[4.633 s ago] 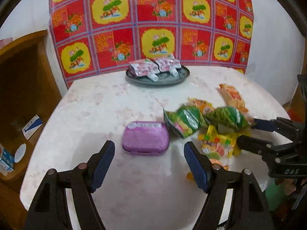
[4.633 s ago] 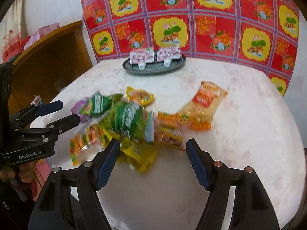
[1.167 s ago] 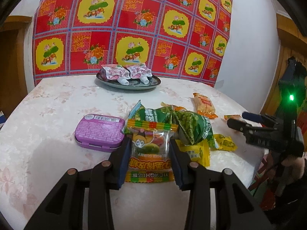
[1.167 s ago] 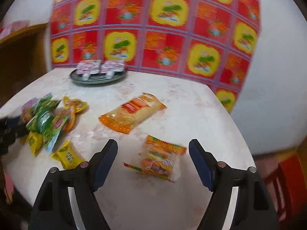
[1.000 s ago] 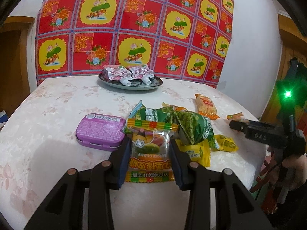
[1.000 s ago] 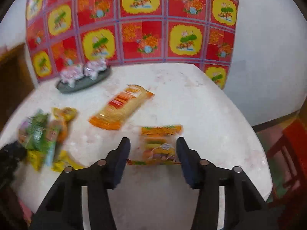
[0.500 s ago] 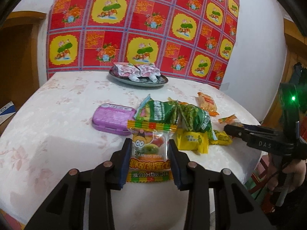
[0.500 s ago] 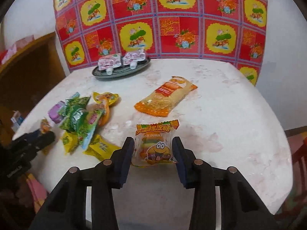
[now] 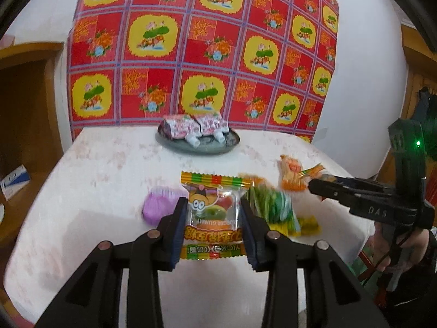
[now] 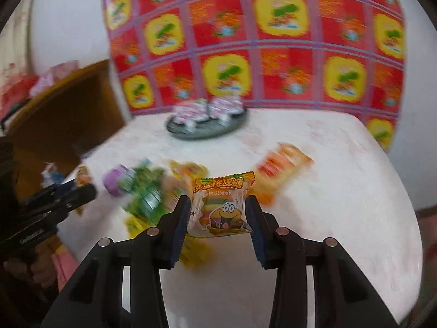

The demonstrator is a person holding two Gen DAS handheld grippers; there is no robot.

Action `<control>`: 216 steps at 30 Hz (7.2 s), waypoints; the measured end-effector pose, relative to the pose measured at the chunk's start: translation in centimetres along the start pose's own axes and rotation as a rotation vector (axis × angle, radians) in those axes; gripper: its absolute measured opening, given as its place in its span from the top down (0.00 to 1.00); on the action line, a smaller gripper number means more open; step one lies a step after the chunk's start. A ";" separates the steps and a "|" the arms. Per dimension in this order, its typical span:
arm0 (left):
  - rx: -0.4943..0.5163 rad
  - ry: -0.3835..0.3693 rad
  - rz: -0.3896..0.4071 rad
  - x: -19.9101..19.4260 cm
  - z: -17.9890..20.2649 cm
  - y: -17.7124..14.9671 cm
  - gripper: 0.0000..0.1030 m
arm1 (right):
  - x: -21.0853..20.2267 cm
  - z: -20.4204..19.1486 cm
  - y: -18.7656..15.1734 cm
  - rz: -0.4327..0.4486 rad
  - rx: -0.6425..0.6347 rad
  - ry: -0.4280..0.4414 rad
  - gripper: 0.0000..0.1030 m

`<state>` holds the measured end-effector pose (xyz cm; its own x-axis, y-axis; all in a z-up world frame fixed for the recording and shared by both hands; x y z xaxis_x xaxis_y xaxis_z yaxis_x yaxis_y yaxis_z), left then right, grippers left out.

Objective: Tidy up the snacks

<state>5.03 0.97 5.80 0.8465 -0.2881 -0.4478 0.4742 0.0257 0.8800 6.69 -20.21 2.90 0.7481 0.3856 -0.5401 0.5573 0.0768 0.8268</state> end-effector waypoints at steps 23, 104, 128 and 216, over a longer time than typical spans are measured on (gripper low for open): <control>-0.201 0.076 -0.190 16.2 -8.2 9.5 0.63 | 15.6 2.6 11.9 -0.139 -0.179 0.016 0.59; 0.053 0.139 -0.191 8.1 0.3 8.0 0.38 | 7.3 -1.7 10.2 -0.122 -0.190 -0.009 0.45; -0.022 0.107 -0.126 1.1 -0.9 -2.0 0.38 | 1.1 -0.4 -1.0 -0.143 0.052 -0.011 0.45; -0.020 -0.139 -0.071 1.5 1.3 -5.2 0.67 | -2.3 0.5 -6.9 0.023 -0.080 0.020 0.52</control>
<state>3.48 -0.79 0.72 0.7698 -0.4198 -0.4809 0.5373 0.0192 0.8432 1.34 -22.04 -1.61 0.7529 0.4061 -0.5179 0.5084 0.1409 0.8495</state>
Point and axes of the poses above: each gripper's, at about its wrist camera, not at the fingertips, and x roughly the way its jaws point, z to its right, y to its top, the point moved 1 cm from there along x, roughly the way its jaws point, and after that the axes turned 2 degrees about z, right-handed, at the moved point
